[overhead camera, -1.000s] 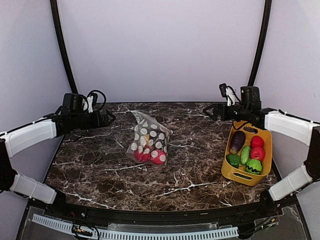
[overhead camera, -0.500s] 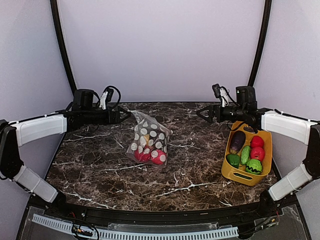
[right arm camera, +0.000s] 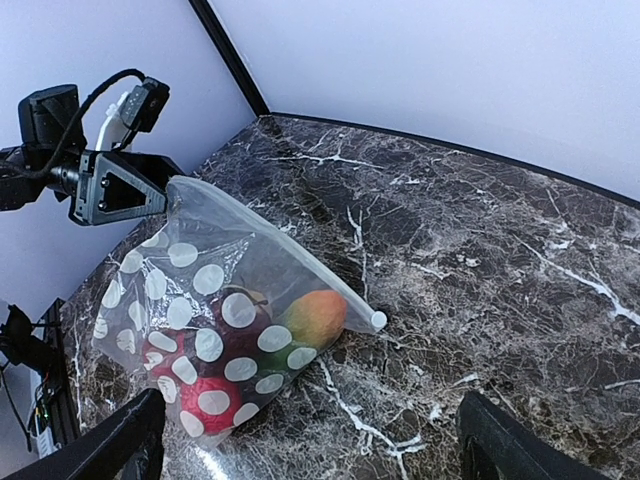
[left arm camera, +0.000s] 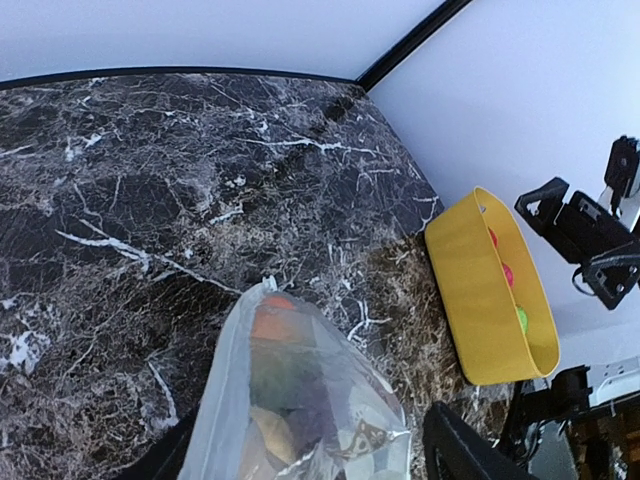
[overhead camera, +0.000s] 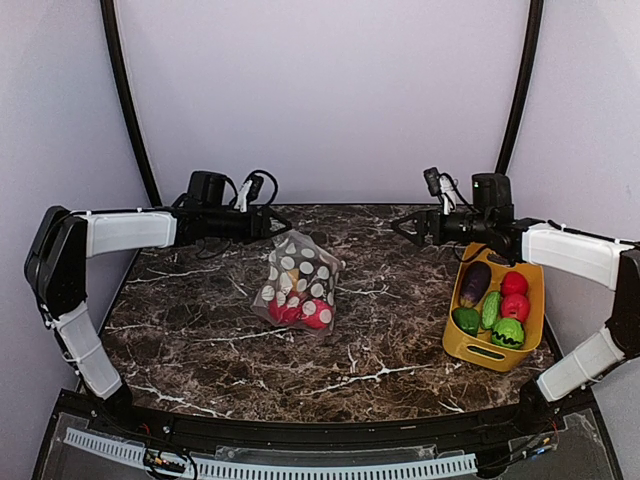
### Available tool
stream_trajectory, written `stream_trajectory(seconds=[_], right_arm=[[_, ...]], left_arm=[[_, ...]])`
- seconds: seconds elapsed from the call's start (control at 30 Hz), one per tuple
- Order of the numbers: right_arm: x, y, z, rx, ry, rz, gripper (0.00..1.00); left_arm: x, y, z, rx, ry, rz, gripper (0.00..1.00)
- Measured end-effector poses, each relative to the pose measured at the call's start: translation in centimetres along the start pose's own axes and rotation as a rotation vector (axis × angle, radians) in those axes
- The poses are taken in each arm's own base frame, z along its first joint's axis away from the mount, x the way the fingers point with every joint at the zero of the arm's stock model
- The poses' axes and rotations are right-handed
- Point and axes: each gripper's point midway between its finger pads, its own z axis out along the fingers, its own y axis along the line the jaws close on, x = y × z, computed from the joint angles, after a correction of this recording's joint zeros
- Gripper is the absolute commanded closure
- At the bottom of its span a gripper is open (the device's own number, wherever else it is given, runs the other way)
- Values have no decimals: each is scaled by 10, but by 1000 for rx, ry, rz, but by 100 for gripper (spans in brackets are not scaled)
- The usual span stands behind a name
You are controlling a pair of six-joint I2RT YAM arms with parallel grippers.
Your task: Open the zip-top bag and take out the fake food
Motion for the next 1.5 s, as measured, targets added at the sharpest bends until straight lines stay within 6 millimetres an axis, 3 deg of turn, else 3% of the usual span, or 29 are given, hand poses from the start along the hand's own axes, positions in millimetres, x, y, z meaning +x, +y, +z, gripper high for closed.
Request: stream_trajectory(seconds=[0.13, 0.2, 0.33, 0.4, 0.63, 0.77, 0.87, 1.1, 1.23, 1.5], right_arm=[[7, -2, 1, 1, 11, 11, 1], [11, -2, 1, 1, 15, 18, 1], [15, -3, 2, -2, 23, 30, 1], [15, -2, 2, -4, 21, 32, 1], [17, -3, 4, -11, 23, 28, 1], [17, 0, 4, -28, 21, 6, 1], [21, 6, 1, -58, 17, -6, 1], [32, 27, -7, -168, 5, -57, 4], [35, 44, -13, -255, -2, -93, 6], [44, 84, -5, -405, 26, -185, 16]], left_arm=[[8, -3, 13, 14, 36, -11, 56], [9, -6, 17, 21, 47, -11, 75], [5, -15, 22, 35, 60, 8, 94], [2, -21, 23, 47, 62, 22, 99], [-7, -62, 24, 144, 78, 151, 99], [-4, -87, 14, 234, 93, 253, 99], [-6, -114, -7, 321, 82, 350, 99], [2, -178, -85, 526, -13, 638, 99], [20, -188, -104, 596, -27, 735, 99], [56, -182, -105, 726, 8, 737, 99]])
